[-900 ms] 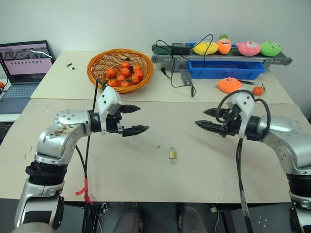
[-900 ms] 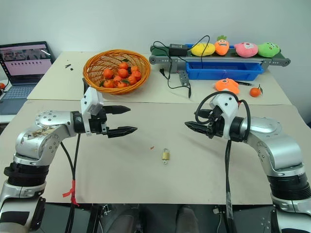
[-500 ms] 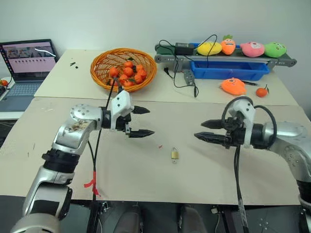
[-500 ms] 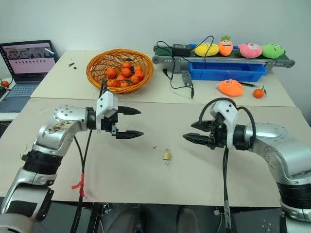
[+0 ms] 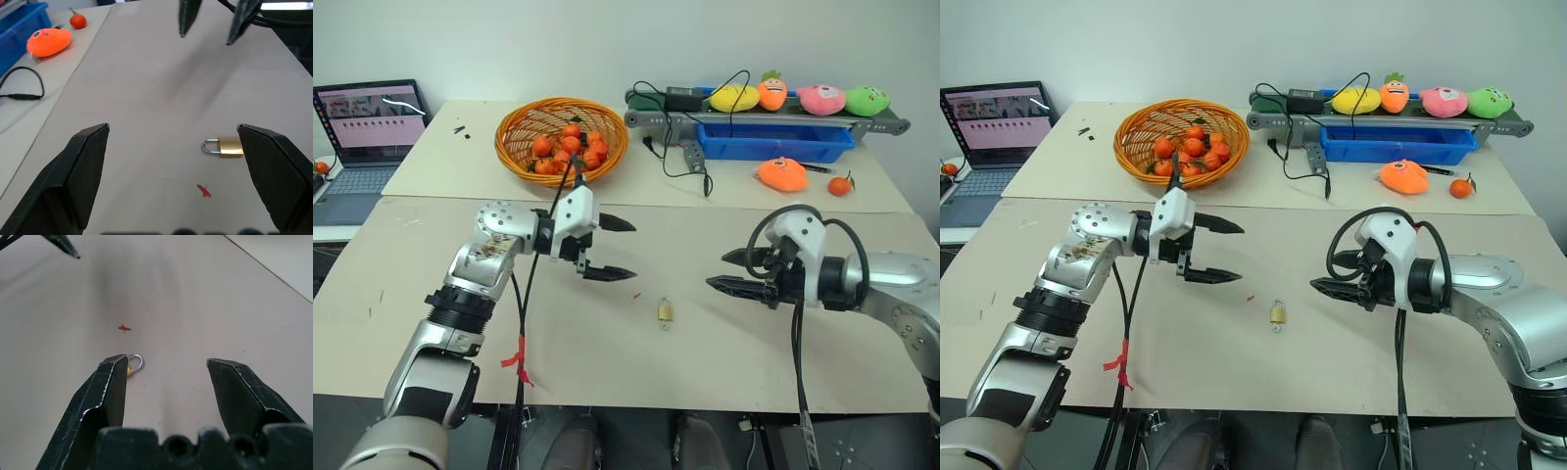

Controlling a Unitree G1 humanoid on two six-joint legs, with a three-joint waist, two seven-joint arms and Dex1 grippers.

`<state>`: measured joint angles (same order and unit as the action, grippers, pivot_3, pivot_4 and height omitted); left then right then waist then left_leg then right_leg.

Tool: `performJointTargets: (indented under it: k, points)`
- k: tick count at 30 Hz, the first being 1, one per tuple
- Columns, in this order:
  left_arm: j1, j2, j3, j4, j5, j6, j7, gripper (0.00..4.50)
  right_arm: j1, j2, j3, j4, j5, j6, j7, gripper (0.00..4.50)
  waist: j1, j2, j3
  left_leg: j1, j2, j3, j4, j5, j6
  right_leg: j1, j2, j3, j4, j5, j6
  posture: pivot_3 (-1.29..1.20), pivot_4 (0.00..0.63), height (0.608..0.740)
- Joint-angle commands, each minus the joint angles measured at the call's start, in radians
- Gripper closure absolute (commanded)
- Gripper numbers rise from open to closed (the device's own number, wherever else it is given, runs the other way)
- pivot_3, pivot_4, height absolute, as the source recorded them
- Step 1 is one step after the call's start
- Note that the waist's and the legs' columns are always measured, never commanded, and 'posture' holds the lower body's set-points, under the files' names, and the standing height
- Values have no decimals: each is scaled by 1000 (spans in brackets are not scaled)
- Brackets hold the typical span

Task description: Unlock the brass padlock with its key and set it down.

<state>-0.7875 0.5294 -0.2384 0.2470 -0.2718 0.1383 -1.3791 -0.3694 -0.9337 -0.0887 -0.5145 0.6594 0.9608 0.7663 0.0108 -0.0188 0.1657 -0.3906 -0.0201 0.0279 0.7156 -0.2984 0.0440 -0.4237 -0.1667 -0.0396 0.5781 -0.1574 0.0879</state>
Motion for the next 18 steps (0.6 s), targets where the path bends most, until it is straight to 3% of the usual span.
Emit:
performJointTargets:
  k: [1,8,13,18]
  points:
    - [-59,-25,-28,43,25,-69,-58,35,10,-5,-53,-38,6,-3,-20,1397,2,0,0,0,0,0,0,0,0,0,0,0,0,0,0,0,150,740]
    - [-138,-51,18,180,43,-89,-22,35,50,10,-84,-92,61,53,-63,1397,-4,0,0,-1,0,0,1,-3,5,0,0,0,0,0,0,0,150,740]
    - [-116,-26,65,160,46,-28,65,35,33,-3,19,-150,18,115,-127,1397,-8,0,0,0,0,-1,1,-3,5,0,0,0,0,0,0,0,150,740]
    - [-56,-23,125,37,21,112,202,35,-116,116,151,-146,-79,250,-328,1397,-16,0,0,0,1,-1,1,-3,4,-1,0,0,1,0,0,0,150,740]
